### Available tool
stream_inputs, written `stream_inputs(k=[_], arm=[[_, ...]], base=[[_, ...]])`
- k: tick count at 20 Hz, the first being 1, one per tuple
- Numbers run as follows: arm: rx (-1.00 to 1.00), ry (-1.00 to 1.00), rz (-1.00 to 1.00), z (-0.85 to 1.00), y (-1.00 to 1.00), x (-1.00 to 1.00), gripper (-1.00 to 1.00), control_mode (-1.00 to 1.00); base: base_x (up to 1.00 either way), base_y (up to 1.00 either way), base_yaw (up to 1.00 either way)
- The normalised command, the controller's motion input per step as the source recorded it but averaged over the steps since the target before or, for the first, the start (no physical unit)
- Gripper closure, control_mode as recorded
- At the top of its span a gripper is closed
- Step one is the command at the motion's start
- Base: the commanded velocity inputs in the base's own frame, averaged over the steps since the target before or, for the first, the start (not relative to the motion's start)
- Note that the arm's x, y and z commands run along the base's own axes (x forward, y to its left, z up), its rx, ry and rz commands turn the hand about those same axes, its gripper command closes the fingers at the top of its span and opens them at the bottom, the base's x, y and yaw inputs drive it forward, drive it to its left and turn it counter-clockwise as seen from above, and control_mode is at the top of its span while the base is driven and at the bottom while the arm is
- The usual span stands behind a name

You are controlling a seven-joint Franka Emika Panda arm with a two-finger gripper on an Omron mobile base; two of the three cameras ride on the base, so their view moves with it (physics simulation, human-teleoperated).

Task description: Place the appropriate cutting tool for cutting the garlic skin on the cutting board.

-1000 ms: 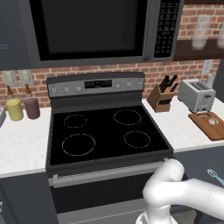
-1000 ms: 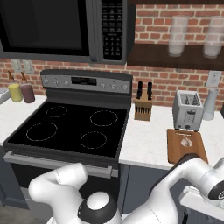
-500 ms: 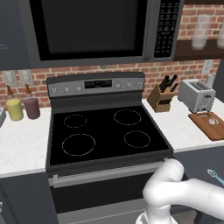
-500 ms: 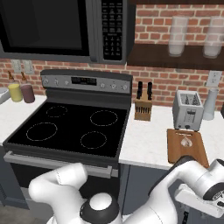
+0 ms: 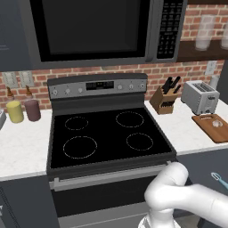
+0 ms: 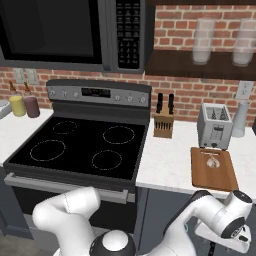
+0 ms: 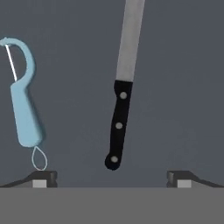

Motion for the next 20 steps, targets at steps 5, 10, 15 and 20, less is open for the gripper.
stream_inputs(k=[5, 10, 15, 20], arm=[[-0.10, 0.00, -0.03, -0.41, 0.00, 0.11, -1.00, -1.00], [0.00, 0.00, -0.02, -0.28, -0.01, 0.13, -1.00, -1.00], [0.00, 0.01, 0.00, -0.18, -0.18, 0.22, -1.00, -1.00], [0.00, 0.01, 0.00, -0.18, -0.23, 0.22, -1.00, -1.00]], base=[[0.00, 0.00, 0.00], [0.00, 0.00, 0.00], [0.00, 0.00, 0.00], [0.00, 0.00, 0.00]])
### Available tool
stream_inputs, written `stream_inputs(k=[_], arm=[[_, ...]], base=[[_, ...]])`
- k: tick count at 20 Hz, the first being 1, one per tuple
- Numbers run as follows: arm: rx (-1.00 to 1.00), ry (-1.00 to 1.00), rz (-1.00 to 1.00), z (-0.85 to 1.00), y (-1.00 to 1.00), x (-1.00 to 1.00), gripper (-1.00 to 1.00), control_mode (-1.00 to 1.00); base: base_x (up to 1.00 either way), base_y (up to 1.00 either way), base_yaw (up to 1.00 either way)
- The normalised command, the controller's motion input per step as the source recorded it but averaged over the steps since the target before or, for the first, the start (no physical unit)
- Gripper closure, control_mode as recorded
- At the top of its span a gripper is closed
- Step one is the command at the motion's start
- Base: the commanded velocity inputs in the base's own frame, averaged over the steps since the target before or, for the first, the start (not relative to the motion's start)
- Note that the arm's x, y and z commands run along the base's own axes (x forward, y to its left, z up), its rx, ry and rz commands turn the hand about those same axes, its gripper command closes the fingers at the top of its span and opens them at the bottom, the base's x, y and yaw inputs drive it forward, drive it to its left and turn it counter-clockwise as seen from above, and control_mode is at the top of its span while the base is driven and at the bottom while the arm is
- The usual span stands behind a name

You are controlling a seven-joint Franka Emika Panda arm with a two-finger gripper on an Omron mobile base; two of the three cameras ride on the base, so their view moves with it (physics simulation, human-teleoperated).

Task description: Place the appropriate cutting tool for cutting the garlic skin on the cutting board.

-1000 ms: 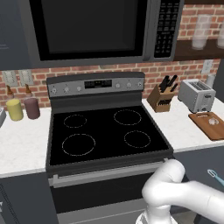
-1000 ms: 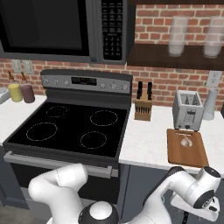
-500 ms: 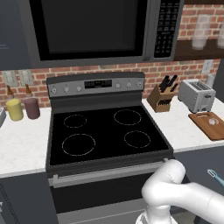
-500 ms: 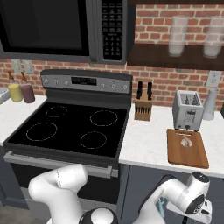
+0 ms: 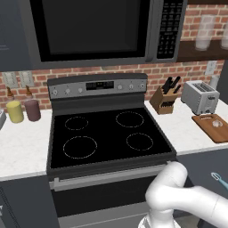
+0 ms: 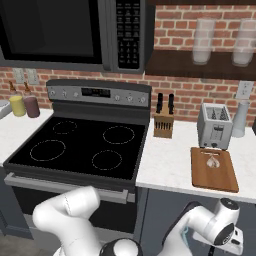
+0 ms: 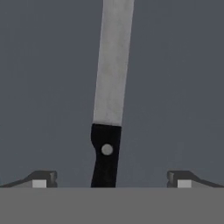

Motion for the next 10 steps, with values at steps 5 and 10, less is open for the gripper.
stream_inputs(k=[5, 10], arm=[[0.00, 0.01, 0.00, -0.24, -0.07, 0.13, -1.00, -1.00], [0.00, 0.01, 0.00, -0.29, 0.01, 0.00, -1.00, -1.00]], base=[[0.00, 0.00, 0.00], [0.00, 0.00, 0.00]])
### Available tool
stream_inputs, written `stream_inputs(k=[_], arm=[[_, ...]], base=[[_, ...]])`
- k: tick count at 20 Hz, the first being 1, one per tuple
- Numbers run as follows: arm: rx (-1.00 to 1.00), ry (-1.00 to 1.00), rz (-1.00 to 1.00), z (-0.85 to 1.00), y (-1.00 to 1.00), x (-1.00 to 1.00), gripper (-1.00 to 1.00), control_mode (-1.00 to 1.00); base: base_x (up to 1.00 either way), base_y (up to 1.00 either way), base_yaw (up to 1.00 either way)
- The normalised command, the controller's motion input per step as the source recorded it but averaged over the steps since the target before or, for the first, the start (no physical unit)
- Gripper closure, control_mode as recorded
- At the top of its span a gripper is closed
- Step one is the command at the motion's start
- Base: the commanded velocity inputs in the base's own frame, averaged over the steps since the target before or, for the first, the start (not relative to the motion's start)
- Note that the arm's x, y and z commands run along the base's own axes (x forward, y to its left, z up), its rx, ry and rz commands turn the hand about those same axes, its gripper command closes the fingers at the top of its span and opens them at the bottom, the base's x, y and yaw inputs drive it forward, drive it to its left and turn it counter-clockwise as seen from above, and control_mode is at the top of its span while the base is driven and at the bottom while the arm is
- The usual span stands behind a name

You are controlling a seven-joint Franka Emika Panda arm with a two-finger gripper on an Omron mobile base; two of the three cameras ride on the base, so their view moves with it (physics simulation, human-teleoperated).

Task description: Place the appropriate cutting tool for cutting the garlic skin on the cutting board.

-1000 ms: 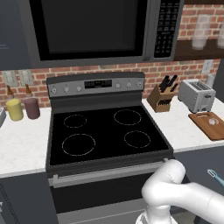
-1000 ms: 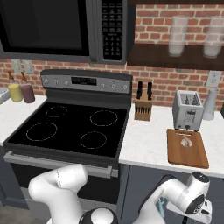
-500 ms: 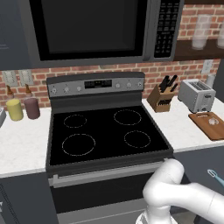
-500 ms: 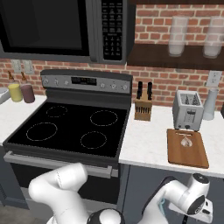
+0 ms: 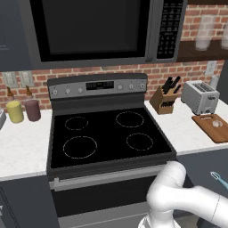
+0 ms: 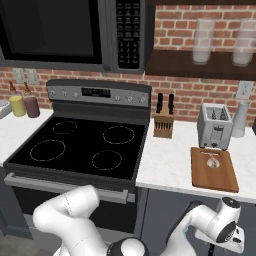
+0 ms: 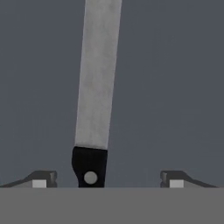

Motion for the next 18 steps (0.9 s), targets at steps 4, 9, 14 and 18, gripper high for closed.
stream_inputs(k=[4, 9, 14, 18], arm=[[0.00, 0.01, 0.00, -0.32, 0.10, -0.01, -1.00, -1.00], [0.00, 0.02, 0.00, -0.41, 0.25, -0.19, 1.00, -1.00], [0.00, 0.03, 0.00, -0.35, 0.24, -0.18, 1.00, -1.00], [0.02, 0.01, 0.00, -0.11, 0.05, -0.15, 1.00, -1.00]], base=[[0.00, 0.00, 0.00], [0.00, 0.00, 0.00], [0.00, 0.00, 0.00], [0.00, 0.00, 0.00]])
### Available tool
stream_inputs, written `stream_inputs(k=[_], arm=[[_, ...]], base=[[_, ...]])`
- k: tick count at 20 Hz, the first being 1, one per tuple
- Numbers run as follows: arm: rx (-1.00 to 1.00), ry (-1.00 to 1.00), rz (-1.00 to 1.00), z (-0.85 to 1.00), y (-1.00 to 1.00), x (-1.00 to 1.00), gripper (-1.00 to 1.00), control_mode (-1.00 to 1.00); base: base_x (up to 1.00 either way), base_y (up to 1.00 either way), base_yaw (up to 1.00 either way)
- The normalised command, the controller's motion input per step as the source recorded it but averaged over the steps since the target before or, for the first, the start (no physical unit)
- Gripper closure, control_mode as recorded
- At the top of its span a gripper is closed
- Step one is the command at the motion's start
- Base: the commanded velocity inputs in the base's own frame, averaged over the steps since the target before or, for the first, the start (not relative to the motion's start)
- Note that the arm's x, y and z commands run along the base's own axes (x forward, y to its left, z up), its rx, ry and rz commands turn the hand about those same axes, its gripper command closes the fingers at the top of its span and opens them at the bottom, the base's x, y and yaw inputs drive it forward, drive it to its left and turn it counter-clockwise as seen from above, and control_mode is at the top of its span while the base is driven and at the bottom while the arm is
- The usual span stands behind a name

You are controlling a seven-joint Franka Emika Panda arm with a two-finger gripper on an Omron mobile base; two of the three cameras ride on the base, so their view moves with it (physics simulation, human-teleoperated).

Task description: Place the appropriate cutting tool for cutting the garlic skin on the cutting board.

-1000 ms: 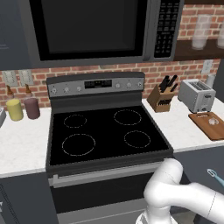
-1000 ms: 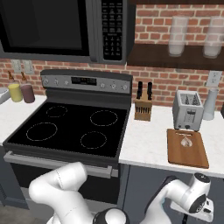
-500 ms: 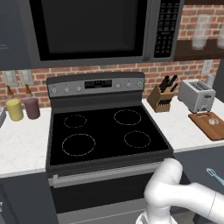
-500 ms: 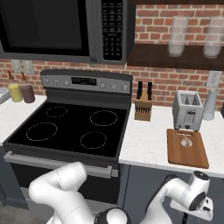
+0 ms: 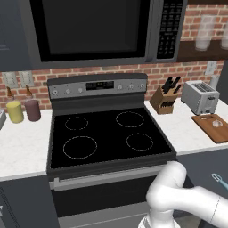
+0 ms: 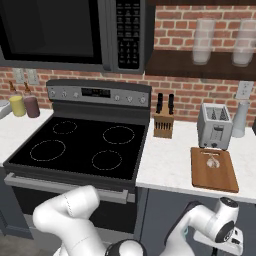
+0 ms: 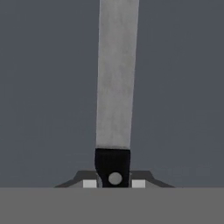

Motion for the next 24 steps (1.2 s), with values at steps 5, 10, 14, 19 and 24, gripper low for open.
stream_inputs(k=[5, 10, 14, 19, 24], arm=[[0.05, 0.00, 0.00, 0.00, 0.00, -0.06, 1.00, -1.00], [0.05, 0.00, -0.03, 0.31, -0.01, -0.12, 1.00, -1.00], [0.03, 0.00, -0.09, 0.78, -0.01, -0.22, 1.00, -1.00], [0.06, 0.00, -0.14, 0.88, 0.00, -0.31, 1.00, -1.00], [0.07, 0.00, -0.16, 0.88, 0.00, -0.29, 1.00, -1.00]], base=[[0.00, 0.00, 0.00], [0.00, 0.00, 0.00], [0.00, 0.00, 0.00], [0.00, 0.00, 0.00], [0.00, 0.00, 0.00]])
